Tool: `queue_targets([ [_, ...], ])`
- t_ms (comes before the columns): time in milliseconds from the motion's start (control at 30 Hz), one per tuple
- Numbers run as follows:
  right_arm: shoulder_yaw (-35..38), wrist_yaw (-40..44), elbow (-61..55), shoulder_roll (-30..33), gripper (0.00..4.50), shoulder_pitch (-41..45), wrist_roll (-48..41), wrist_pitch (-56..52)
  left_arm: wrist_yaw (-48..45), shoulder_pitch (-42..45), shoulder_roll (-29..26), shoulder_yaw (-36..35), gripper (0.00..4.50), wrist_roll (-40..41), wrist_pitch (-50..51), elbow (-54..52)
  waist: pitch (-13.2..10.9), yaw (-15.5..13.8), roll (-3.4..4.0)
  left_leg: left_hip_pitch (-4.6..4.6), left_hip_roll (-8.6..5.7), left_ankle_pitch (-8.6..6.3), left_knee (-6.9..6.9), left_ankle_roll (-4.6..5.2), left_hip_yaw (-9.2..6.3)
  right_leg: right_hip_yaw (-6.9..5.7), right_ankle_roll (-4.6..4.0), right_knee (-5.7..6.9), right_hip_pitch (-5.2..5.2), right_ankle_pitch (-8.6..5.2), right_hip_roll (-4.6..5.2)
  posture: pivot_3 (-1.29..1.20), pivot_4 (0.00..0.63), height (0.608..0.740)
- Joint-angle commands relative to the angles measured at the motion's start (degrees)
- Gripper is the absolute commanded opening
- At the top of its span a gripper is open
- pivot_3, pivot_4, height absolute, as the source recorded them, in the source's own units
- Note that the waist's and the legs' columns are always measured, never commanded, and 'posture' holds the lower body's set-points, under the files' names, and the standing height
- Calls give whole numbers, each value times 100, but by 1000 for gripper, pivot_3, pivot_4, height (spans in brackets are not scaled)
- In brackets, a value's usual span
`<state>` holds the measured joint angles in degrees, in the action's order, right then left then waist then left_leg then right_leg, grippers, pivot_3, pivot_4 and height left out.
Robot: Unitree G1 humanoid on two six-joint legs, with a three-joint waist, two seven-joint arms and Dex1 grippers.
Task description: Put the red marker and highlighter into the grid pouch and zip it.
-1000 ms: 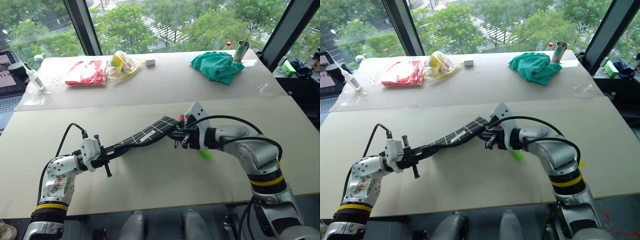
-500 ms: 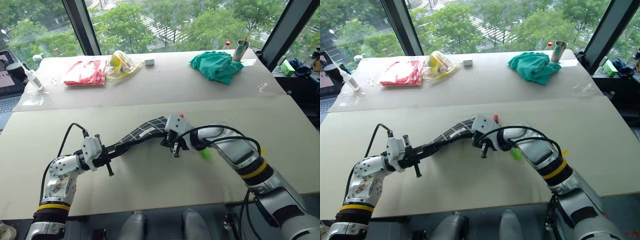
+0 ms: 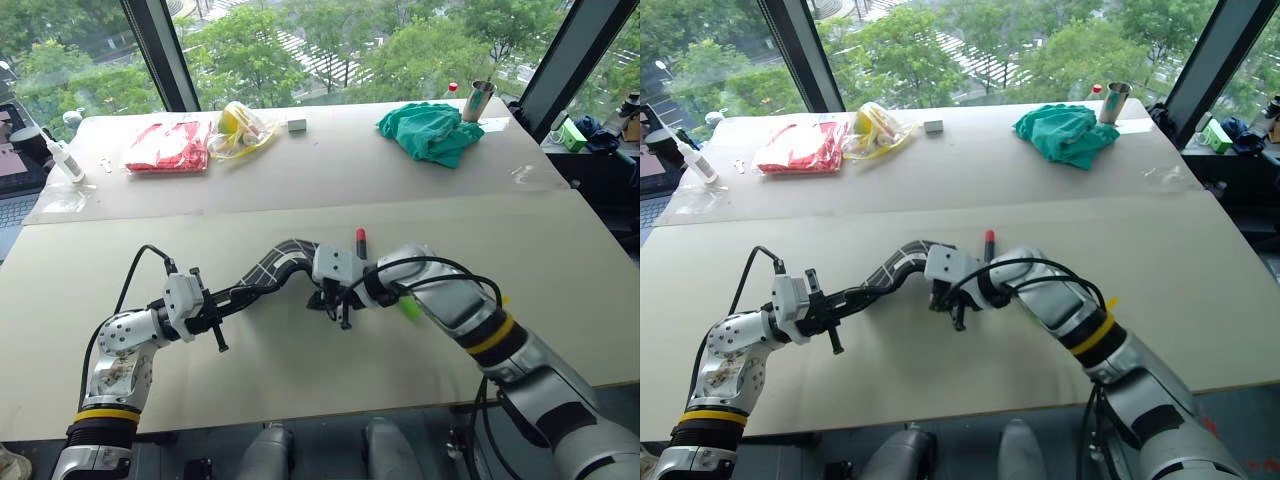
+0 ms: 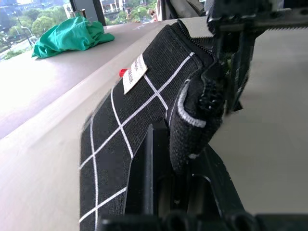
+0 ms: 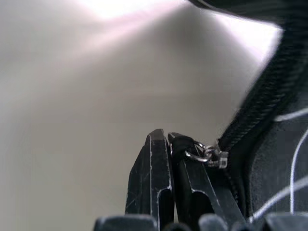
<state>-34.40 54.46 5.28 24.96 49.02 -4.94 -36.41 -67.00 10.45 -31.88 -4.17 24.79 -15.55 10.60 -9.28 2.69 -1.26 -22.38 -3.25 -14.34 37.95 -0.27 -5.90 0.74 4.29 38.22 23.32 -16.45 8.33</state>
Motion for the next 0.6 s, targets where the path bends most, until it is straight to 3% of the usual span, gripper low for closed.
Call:
queue_targets([
  [33, 549, -8, 502, 32, 85, 439, 106, 436, -21, -70, -30, -37, 0, 33, 44, -238, 0, -8, 0, -3, -1, 2, 0, -3, 0, 0, 0, -5, 1, 0, 0, 0, 150, 740],
  [333, 1031, 444, 884, -11, 85, 608, -2, 642, -85, -51, -151, -90, 0, 24, 92, -198, 0, -3, 0, -7, -1, 11, 0, -20, 0, -1, 0, -9, 0, 0, 3, 0, 150, 740],
  [600, 509, 970, -272, -8, 85, 47, 92, 374, -35, -157, -185, -109, 0, 38, 128, -318, 0, -3, 0, -8, -1, 11, -2, -20, 1, 0, 0, -9, 2, 0, 2, 0, 150, 740],
])
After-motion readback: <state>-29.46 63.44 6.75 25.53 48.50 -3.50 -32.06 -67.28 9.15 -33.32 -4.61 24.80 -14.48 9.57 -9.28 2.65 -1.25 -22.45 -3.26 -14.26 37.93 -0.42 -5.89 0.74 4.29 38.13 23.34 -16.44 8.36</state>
